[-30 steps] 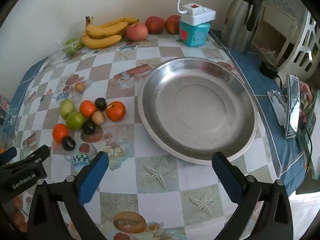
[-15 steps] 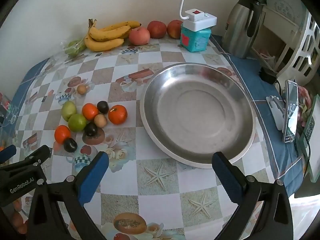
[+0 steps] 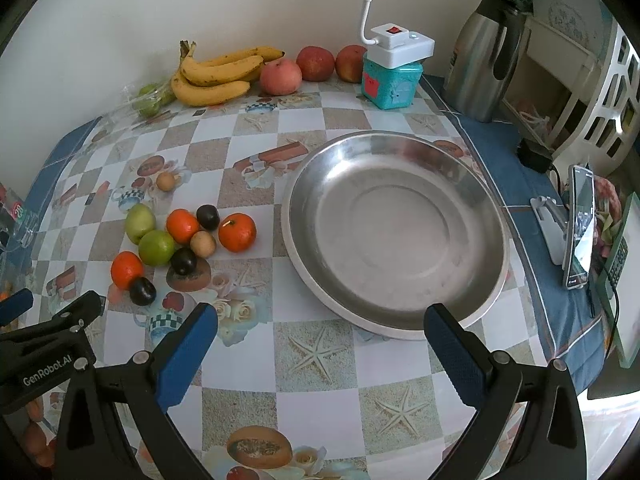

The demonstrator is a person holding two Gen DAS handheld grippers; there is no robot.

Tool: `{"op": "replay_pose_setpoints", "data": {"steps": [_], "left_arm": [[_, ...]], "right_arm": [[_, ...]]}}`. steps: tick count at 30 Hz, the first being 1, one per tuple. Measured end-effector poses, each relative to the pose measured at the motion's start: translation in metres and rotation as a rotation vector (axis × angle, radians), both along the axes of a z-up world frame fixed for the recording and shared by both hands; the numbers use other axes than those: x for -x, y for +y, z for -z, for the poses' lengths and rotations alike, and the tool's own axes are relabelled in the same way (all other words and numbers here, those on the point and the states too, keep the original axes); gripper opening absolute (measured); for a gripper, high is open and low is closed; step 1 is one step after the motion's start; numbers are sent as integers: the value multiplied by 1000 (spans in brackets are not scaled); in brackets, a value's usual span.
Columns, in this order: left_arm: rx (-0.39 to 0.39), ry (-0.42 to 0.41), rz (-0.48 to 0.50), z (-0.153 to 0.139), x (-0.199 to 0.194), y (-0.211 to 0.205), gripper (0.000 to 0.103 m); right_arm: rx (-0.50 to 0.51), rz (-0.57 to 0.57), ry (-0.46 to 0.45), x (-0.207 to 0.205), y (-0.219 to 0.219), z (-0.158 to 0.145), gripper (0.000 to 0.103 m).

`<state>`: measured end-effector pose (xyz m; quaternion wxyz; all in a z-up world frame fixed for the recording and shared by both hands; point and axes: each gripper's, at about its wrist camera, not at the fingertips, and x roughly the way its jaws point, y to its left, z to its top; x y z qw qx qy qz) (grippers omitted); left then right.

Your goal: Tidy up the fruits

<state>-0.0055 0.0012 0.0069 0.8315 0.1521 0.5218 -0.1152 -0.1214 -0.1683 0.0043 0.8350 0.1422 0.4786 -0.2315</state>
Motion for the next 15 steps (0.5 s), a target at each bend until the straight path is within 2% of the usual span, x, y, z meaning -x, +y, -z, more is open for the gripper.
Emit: {"op": "replay_pose_setpoints", "data": {"steps": [15], "left_arm": [[-3, -3, 5, 2, 0, 2, 103]], "right_arm": [[4, -10, -3, 0, 1, -1, 103]]}}
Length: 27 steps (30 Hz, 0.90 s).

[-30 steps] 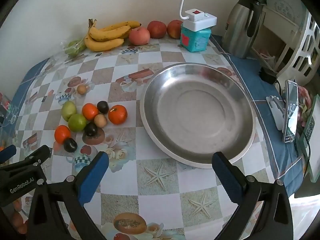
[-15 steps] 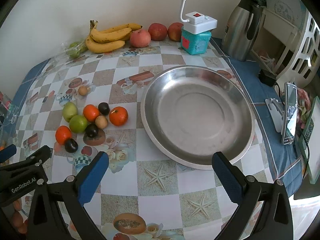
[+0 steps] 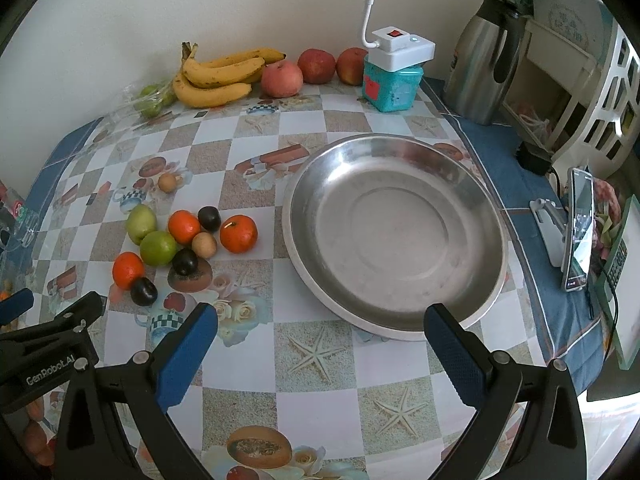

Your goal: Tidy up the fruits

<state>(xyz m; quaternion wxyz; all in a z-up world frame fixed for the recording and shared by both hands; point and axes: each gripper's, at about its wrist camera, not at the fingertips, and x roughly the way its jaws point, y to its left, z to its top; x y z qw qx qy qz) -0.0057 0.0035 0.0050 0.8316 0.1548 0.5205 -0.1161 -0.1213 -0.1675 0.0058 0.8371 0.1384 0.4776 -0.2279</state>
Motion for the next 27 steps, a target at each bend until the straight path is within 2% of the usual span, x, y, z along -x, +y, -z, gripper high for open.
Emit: {"op": "replay_pose_setpoints", "data": {"steps": [27], "left_arm": [[11, -11, 23, -4, 7, -4, 103]], "right_arm": [[9, -21, 2, -1, 4, -1, 103]]}}
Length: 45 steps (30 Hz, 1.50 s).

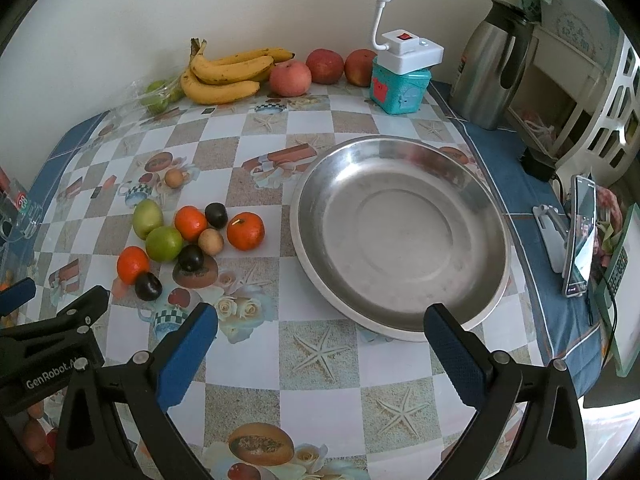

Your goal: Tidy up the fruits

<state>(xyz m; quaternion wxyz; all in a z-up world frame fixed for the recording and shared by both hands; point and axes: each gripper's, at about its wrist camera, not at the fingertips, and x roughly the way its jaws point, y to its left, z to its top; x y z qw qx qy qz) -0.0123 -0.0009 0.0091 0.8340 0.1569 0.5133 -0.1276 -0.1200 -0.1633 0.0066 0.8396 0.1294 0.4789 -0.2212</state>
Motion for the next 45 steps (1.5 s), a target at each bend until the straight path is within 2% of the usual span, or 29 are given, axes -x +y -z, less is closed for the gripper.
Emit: {"op": "replay_pose_setpoints", "data": {"steps": [12, 18, 22, 26, 29, 38, 45], "left_arm": [[-11, 6, -8, 4, -2, 2, 103], [-17, 11, -49, 7, -9, 8, 103], [24, 29, -122, 3, -25, 17, 103], [49, 43, -148, 1, -37, 17, 103], [82, 81, -191, 5, -49, 18, 103], [66, 135, -282, 27, -77, 11, 103], [76, 159, -295, 39, -98, 8, 103]], "right_arm": [[-3, -2, 11, -1, 0, 2, 103], [-9, -4, 1, -4, -1, 4, 103], [-78, 20, -58, -12, -9, 0, 103], [-164, 30, -105, -24, -12, -3, 103], [-182, 32, -123, -33, -12, -5, 103], [-212, 28, -43, -72, -13, 16, 103], [-210, 13, 3, -96, -11, 24, 103]]}}
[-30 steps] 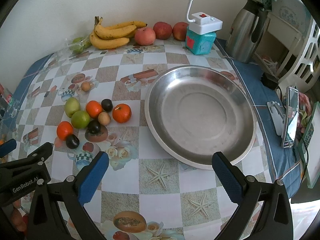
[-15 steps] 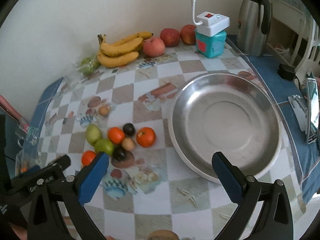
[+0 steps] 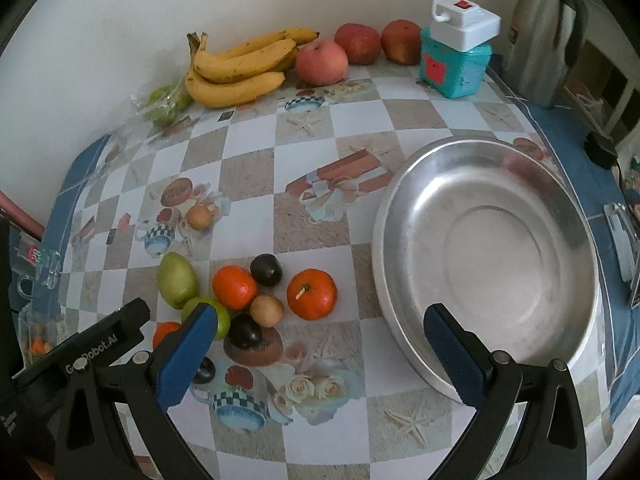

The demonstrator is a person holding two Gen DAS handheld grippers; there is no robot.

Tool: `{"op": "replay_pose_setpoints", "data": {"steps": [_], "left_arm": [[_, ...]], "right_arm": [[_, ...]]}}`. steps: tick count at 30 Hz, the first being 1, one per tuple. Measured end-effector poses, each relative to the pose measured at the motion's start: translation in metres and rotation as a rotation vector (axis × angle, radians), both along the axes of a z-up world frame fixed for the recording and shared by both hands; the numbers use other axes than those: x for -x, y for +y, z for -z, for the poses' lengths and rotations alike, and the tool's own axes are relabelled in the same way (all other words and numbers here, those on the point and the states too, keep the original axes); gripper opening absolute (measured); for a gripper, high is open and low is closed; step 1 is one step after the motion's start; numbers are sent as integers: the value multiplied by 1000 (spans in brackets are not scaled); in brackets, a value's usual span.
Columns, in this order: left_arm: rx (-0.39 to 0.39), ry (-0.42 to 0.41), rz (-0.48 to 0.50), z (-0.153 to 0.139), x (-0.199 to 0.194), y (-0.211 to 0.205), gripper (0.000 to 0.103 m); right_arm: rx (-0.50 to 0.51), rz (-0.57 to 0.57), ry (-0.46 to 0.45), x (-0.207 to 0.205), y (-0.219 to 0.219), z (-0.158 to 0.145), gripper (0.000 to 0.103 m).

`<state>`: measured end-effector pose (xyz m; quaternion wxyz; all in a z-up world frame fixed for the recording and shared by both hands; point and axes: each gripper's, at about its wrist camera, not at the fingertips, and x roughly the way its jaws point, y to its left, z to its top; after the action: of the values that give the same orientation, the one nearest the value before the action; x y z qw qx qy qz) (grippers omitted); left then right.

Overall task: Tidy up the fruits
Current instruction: 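Grasp the orange tangerine with the left tool while the right tool grasps the dark plum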

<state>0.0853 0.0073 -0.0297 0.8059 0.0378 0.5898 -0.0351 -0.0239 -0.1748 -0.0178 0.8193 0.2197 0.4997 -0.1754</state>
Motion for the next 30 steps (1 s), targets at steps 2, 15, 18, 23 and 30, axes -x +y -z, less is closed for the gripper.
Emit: {"op": "replay_pose_setpoints", "data": {"steps": [2, 15, 18, 23, 30], "left_arm": [[7, 8, -2, 3, -4, 2, 103], [194, 122, 35, 13, 3, 5, 87], [237, 146, 45, 15, 7, 4, 81], [282, 165, 67, 15, 10, 1, 72], [278, 179, 73, 22, 11, -2, 52]], "right_arm": [[-20, 4, 12, -5, -1, 4, 103], [-33, 27, 45, 2, 0, 10, 103], [-38, 29, 42, 5, -1, 9, 103], [-42, 31, 45, 8, -1, 9, 102], [-35, 25, 45, 10, 0, 7, 102]]}}
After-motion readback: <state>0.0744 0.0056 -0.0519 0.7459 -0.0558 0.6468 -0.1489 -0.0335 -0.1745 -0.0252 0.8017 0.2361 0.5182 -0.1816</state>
